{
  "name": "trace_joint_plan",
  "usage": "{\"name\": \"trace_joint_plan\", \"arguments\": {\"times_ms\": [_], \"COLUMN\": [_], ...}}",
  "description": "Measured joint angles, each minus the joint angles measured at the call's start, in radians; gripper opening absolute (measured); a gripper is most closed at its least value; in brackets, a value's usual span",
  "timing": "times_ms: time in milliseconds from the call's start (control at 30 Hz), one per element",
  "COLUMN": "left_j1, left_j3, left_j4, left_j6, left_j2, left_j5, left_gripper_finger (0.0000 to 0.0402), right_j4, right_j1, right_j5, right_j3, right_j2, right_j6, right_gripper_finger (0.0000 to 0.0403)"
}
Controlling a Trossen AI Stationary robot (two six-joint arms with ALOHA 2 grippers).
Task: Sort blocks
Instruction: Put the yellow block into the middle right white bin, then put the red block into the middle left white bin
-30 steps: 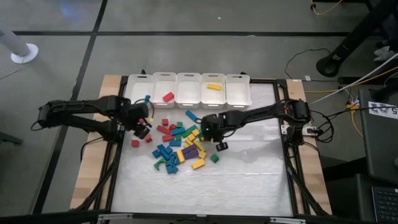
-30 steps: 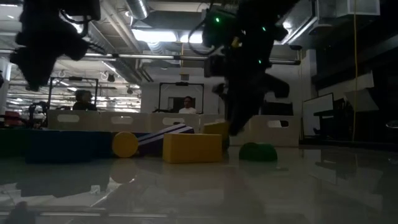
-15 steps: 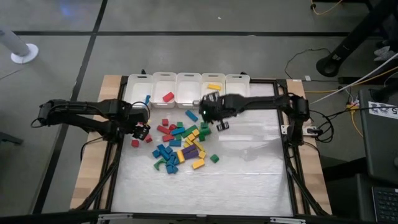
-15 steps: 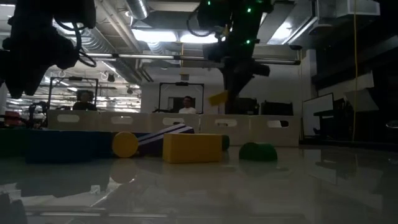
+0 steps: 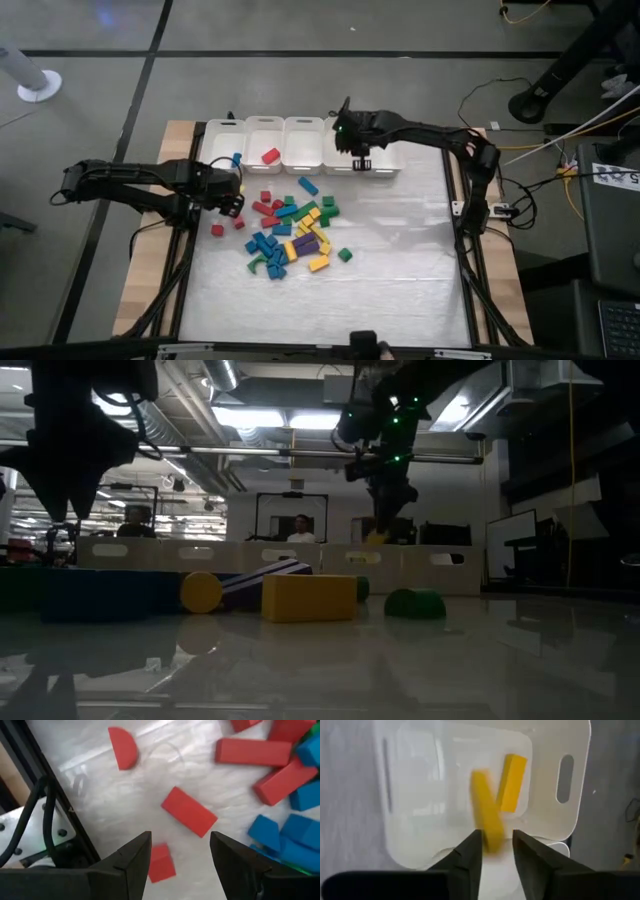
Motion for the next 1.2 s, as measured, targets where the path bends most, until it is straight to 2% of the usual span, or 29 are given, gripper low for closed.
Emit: {"name": "trace_joint_plan", "arguments": {"times_ms": [300, 433, 733, 1067, 1200], "left_j1": [0.003, 0.003, 0.011, 0.131, 0.176], "left_j3": [0.000, 0.000, 0.000, 0.000, 0.000], "left_j4": [0.004, 0.021, 0.049, 0.055, 0.108], "left_j6": [-0.044, -0.044, -0.044, 0.015, 0.055], "left_j2": [0.035, 0.083, 0.234, 0.370, 0.396], "left_j5": [-0.125, -0.167, -0.188, -0.243, -0.243], "left_gripper_finger": [0.0191, 0.0191, 0.0191, 0.0191, 0.0191], "right_j4": [0.001, -0.006, -0.038, -0.072, -0.103], "right_j1": [-0.024, -0.014, 0.049, 0.125, 0.145], "right_j5": [-0.055, -0.045, 0.016, 0.033, 0.033], "right_j3": [0.000, 0.000, 0.000, 0.000, 0.000], "right_j2": [0.000, 0.000, 0.000, -0.001, -0.001], "right_j6": [0.000, 0.008, 0.002, 0.001, 0.001], "right_gripper_finger": [0.0148, 0.0148, 0.0134, 0.0133, 0.0133]}}
